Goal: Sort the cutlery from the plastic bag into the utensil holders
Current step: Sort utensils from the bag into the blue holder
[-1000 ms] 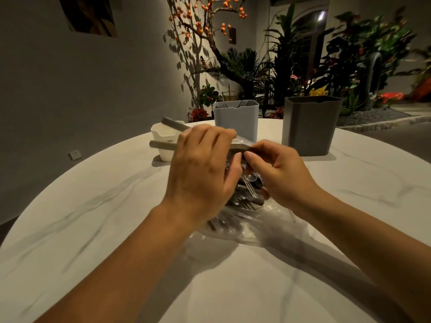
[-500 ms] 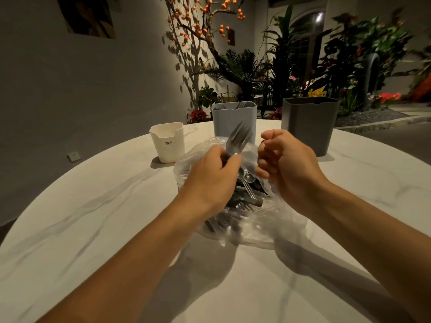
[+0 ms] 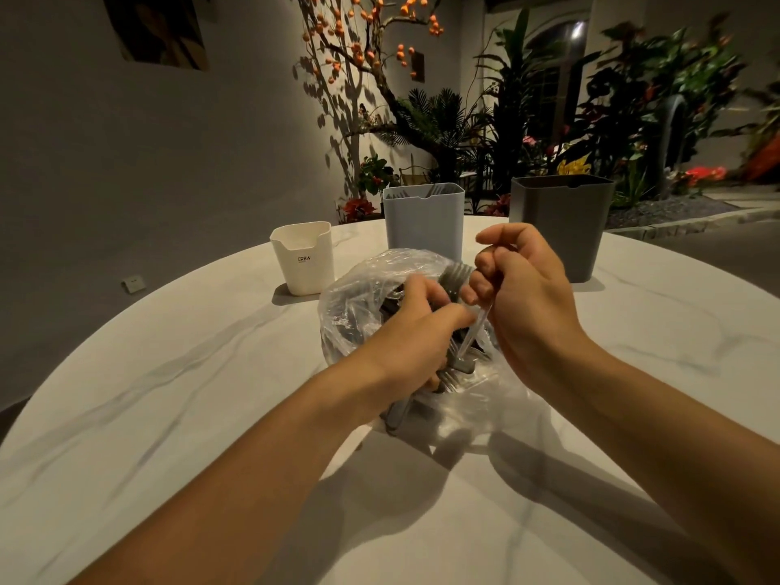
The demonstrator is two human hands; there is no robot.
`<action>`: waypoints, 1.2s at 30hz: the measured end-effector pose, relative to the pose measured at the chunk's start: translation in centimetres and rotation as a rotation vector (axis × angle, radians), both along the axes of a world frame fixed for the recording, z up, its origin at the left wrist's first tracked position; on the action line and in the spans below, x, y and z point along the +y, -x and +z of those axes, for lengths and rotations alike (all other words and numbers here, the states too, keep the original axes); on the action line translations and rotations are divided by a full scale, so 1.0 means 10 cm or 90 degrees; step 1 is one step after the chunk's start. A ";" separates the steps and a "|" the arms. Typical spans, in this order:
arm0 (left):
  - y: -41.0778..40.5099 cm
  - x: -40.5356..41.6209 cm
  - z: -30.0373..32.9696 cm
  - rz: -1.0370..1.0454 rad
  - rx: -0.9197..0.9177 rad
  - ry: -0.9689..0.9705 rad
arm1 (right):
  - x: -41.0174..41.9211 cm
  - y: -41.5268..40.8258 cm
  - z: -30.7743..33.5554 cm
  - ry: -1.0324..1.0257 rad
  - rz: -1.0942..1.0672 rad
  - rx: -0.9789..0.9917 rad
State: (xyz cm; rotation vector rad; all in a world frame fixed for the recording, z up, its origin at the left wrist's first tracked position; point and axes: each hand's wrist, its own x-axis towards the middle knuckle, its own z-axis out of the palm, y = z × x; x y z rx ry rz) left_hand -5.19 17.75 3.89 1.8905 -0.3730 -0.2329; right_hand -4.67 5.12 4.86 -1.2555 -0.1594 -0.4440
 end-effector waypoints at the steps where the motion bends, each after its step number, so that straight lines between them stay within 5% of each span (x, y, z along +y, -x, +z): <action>1: 0.00 0.00 -0.01 -0.026 0.012 -0.002 | 0.00 0.00 0.00 -0.009 0.004 -0.004; 13: 0.08 0.01 -0.01 -0.082 -0.068 0.037 | -0.02 0.02 -0.01 0.089 0.029 -0.043; 20: 0.04 0.04 -0.02 0.016 -0.150 0.098 | -0.14 -0.04 -0.03 0.215 -0.221 -0.101; 24: 0.06 0.05 -0.02 0.020 -0.169 0.131 | -0.13 -0.07 -0.07 0.236 -0.045 -0.044; 36: -0.10 0.04 0.29 0.264 -0.367 0.102 | -0.11 -0.23 0.54 0.345 -0.083 -0.129</action>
